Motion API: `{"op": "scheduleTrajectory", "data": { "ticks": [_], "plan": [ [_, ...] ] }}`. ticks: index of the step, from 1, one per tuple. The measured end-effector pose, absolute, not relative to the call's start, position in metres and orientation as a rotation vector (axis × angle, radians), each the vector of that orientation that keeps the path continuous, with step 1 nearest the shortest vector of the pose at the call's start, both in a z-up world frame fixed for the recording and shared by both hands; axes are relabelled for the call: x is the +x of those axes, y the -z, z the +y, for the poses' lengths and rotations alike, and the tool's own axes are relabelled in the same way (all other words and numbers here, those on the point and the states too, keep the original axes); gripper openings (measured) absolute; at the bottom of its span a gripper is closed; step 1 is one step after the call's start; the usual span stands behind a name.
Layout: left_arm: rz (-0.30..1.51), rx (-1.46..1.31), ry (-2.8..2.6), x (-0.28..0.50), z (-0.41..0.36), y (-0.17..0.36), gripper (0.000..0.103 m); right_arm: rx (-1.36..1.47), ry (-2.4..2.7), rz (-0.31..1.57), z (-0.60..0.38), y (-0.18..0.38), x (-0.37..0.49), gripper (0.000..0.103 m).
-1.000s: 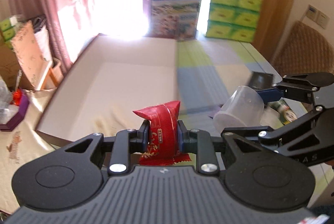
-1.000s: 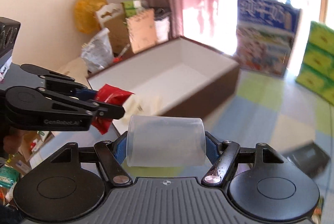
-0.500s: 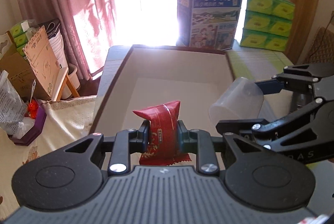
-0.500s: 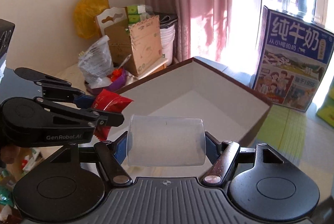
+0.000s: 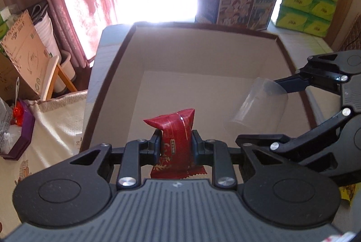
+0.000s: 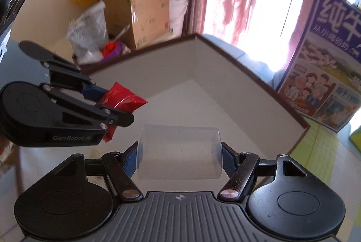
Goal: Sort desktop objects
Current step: 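Carry the red packet and clear cup over the brown box with both grippers, then open both grippers to drop the packet and cup into the box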
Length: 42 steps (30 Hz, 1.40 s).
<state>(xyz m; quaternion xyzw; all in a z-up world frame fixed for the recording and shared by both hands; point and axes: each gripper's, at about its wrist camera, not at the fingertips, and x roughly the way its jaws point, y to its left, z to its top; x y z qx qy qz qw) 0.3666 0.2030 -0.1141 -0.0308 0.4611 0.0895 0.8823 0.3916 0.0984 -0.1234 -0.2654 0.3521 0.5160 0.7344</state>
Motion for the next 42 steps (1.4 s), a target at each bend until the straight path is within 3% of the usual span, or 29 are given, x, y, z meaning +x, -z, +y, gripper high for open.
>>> {"op": "scheduleTrajectory", "data": {
  "ticks": [23,26,32,42],
  "plan": [
    [1.075,-0.02,-0.158,0.419,0.217,0.172,0.024,-0.756,-1.094,0.848,0.122,0.164,0.426,0.069],
    [1.067,-0.02,-0.166,0.42,0.217,0.17,0.035,-0.771,-1.095,0.83,0.12,0.165,0.424,0.071],
    [1.056,-0.028,-0.186,0.415,0.219,0.163,0.056,-0.77,-1.114,0.79,0.119,0.159,0.411,0.095],
    [1.018,-0.023,-0.196,0.391,0.207,0.134,0.082,-0.736,-1.163,0.75,0.108,0.141,0.399,0.101]
  ]
}}
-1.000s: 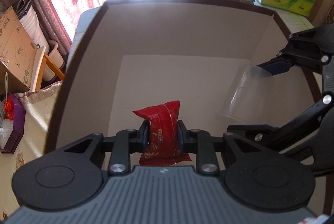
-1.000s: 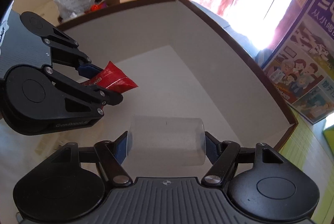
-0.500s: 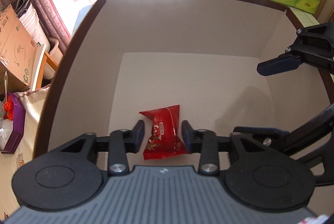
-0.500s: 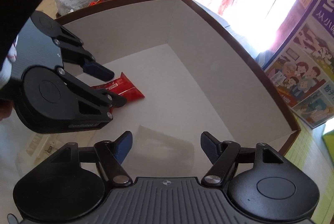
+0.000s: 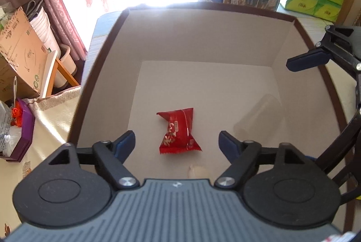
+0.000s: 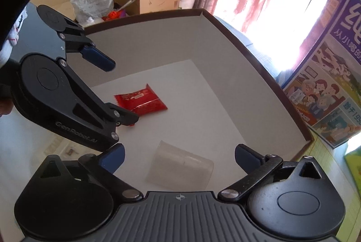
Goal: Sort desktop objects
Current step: 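Open both grippers to drop the packet and cup into the box, then withdraw both tools from the box toward the table items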
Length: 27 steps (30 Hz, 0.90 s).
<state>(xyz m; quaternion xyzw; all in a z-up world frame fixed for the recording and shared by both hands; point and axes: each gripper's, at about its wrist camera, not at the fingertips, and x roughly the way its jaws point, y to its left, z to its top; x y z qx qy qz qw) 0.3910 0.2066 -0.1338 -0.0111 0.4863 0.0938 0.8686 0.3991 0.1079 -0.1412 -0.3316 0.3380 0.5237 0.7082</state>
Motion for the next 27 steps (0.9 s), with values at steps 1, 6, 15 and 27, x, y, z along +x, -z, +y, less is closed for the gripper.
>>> {"op": "scheduleTrajectory", "data": {
  "ticks": [1,6,15,27],
  "plan": [
    [1.007,-0.021,-0.203,0.387,0.205,0.13,0.084,-0.72,-1.17,0.746,0.104,0.138,0.397,0.101],
    [0.965,-0.025,-0.235,0.366,0.198,0.108,0.089,-0.619,-1.19,0.736,0.083,0.117,0.387,0.101],
    [0.925,-0.078,-0.272,0.321,0.182,0.075,0.095,-0.47,-1.201,0.725,0.043,0.085,0.352,0.101],
    [0.872,-0.044,-0.344,0.263,0.15,0.051,0.097,-0.373,-1.132,0.71,0.006,0.067,0.317,0.101]
  ]
}}
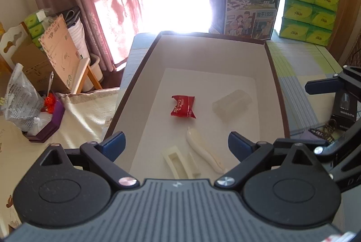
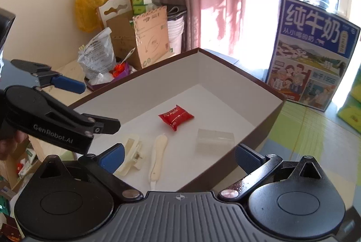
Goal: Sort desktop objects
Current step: 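Withdraw both tools from the box toward the table items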
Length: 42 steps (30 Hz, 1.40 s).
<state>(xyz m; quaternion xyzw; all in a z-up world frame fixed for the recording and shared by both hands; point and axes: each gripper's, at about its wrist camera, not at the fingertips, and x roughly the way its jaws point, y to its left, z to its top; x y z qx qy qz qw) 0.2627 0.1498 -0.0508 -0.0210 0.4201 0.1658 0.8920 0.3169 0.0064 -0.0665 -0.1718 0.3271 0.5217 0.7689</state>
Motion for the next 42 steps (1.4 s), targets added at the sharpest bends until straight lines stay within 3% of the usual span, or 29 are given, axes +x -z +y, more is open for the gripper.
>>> {"op": "scheduleTrajectory", "data": {
  "ticks": [21,42],
  "plan": [
    [0.833,-0.075,-0.377,0.174,0.093,0.027,0.1,-0.295,-1.12,0.742,-0.064,0.047,0.25,0.101],
    [0.96,-0.107,-0.366,0.144,0.021,0.058,0.1,-0.351,-1.11,0.853,-0.143,0.073,0.217,0.101]
  ]
}}
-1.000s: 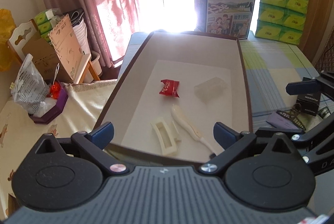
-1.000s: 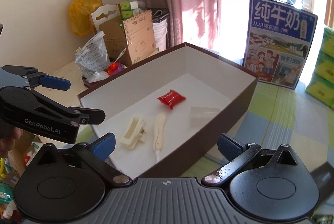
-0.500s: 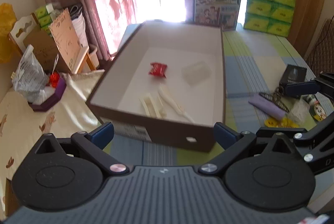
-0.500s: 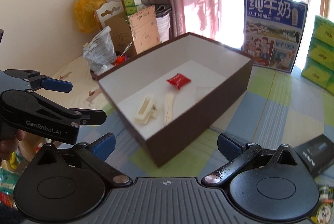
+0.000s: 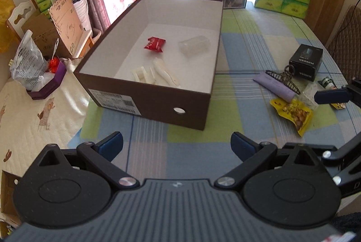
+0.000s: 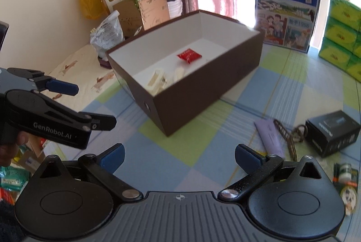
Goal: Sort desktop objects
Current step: 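Withdraw both tools from the box toward the table items, then grasp the purple tube with the left gripper while the right grasps the green ointment jar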
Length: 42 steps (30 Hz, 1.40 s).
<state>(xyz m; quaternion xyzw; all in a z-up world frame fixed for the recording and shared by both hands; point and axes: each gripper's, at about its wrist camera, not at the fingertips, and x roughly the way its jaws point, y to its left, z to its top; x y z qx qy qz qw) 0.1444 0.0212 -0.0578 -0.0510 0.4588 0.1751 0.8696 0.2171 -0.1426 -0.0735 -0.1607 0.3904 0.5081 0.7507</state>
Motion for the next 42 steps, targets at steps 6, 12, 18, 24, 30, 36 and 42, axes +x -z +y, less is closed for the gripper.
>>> {"op": "scheduleTrajectory", "data": {
  "ticks": [6,12,18,24,30,36,42],
  "plan": [
    [0.993,-0.11,-0.349,0.148,0.0,0.069,0.1,-0.352,-1.093,0.898,-0.164,0.082,0.218,0.101],
    [1.023,-0.113,-0.298,0.16,-0.023,0.078,0.1,-0.292,-1.02,0.944,-0.188,0.083,0.234,0.101],
    [1.053,-0.115,-0.241,0.18,-0.044,0.088,0.1,-0.241,-0.951,0.987,-0.216,0.087,0.25,0.101],
    [1.057,-0.103,-0.179,0.202,-0.067,0.093,0.1,-0.202,-0.865,0.988,-0.245,0.086,0.268,0.101],
    [1.057,-0.104,-0.13,0.228,-0.087,0.1,0.098,-0.183,-0.778,0.98,-0.272,0.095,0.287,0.101],
    [1.056,-0.121,-0.111,0.254,-0.1,0.108,0.094,-0.173,-0.684,0.954,-0.295,0.108,0.316,0.1],
    [1.047,-0.15,-0.121,0.288,-0.106,0.118,0.092,-0.197,-0.629,0.923,-0.308,0.121,0.352,0.081]
  ]
}}
